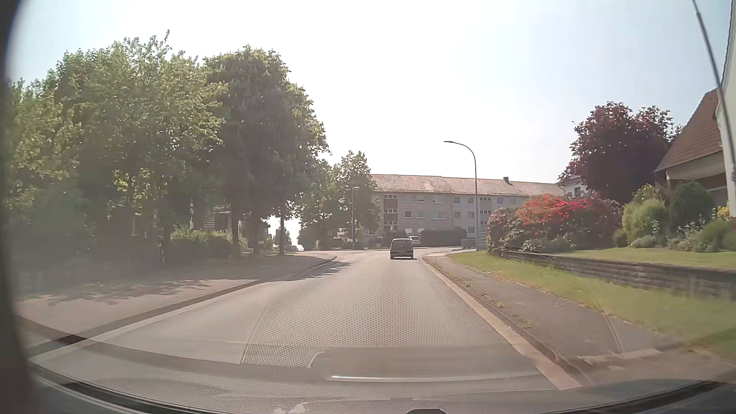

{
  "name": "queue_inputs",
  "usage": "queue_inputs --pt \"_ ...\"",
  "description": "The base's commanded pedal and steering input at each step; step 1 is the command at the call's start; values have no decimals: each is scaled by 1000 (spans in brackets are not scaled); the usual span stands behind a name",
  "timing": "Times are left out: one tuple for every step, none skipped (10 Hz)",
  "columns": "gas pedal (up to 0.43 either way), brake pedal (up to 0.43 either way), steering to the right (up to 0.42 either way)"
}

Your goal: Follow the waypoints while adhering to traffic rules and regulations

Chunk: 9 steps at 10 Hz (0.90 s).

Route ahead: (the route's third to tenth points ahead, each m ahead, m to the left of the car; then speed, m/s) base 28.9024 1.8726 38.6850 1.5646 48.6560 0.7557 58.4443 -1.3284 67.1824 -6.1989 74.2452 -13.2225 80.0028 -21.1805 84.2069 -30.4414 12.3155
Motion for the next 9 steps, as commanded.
queue_inputs --pt "150 0 -6" --pt "150 0 -5" --pt "150 0 -4" --pt "157 0 -2" --pt "177 0 -1" --pt "177 0 1" --pt "177 0 1" --pt "169 0 1" --pt "169 0 2"
